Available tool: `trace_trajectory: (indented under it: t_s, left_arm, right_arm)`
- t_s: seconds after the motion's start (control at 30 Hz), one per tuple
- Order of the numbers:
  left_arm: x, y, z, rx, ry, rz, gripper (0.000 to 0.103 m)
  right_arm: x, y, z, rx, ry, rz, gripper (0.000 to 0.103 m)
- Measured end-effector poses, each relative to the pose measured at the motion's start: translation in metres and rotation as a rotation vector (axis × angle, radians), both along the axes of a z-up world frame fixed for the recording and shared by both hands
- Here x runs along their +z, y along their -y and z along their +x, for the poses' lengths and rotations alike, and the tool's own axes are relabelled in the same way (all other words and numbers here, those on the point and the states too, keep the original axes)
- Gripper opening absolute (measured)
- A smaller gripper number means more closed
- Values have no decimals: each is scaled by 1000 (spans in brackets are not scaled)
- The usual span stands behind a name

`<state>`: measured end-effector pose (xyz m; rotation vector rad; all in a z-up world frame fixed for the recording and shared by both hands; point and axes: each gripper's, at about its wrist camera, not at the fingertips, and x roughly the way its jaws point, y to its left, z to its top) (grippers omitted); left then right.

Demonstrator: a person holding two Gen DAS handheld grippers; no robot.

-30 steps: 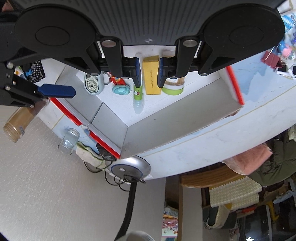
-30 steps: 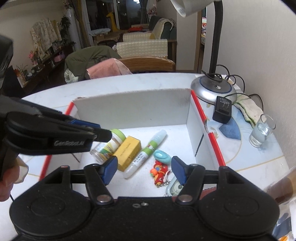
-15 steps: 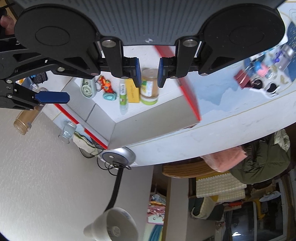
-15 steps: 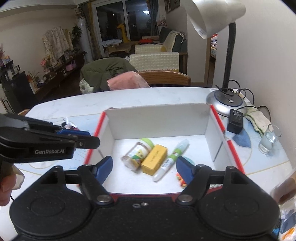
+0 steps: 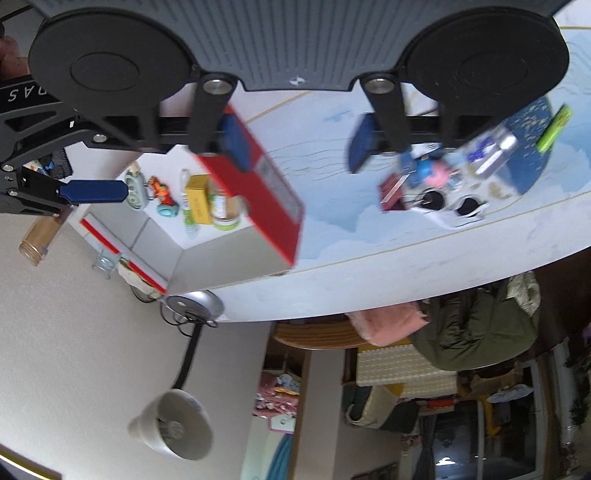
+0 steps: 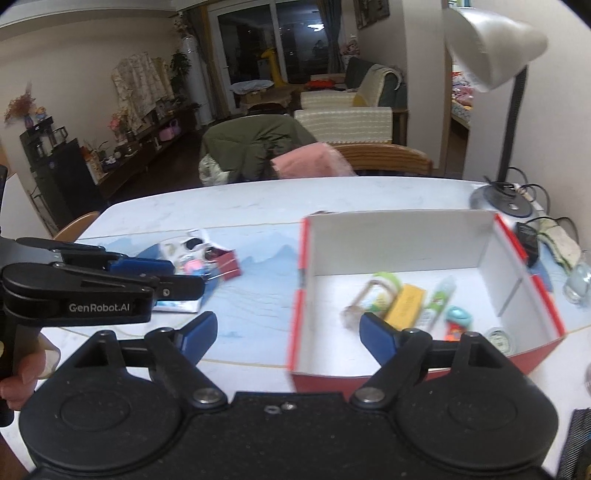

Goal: Organize rigid objects
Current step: 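Withdraw both tools from the shoebox back toward the mat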

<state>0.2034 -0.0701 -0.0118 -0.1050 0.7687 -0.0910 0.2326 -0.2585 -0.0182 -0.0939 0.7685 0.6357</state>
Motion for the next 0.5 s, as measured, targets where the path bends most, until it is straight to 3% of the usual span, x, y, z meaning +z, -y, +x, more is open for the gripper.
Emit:
trace_trajectory:
  t_s: [0.33,0.5]
  left_arm:
    - [-7,-77,-29,44,-5,7,67]
    - [-15,-121,-42,69,-12,0,81]
  right_arm:
    - [-4,-66,-27,44,-14,-3,86]
    - [-7,-99,-36,65,-19,-9,89]
